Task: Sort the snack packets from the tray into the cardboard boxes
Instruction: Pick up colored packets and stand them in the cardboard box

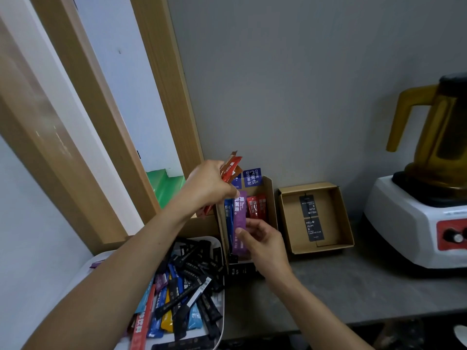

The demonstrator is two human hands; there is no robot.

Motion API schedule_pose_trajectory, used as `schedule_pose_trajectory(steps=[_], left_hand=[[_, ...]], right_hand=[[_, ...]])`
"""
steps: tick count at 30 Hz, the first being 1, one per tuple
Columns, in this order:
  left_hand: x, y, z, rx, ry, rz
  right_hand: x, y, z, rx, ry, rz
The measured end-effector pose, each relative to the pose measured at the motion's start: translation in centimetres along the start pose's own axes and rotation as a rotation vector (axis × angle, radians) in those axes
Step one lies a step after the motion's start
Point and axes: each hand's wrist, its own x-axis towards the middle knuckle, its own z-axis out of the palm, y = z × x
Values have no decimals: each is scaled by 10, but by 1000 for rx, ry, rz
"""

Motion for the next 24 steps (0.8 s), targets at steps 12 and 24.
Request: schedule_pose_trajectory(steps=[12,24], left_hand=[[7,-1,-5,-161,52,-58],[-11,-8,-4,-466,119,-122]], right_hand=[[17,24,5,-495,142,-70],[29,20,12,-1184,193,-210]])
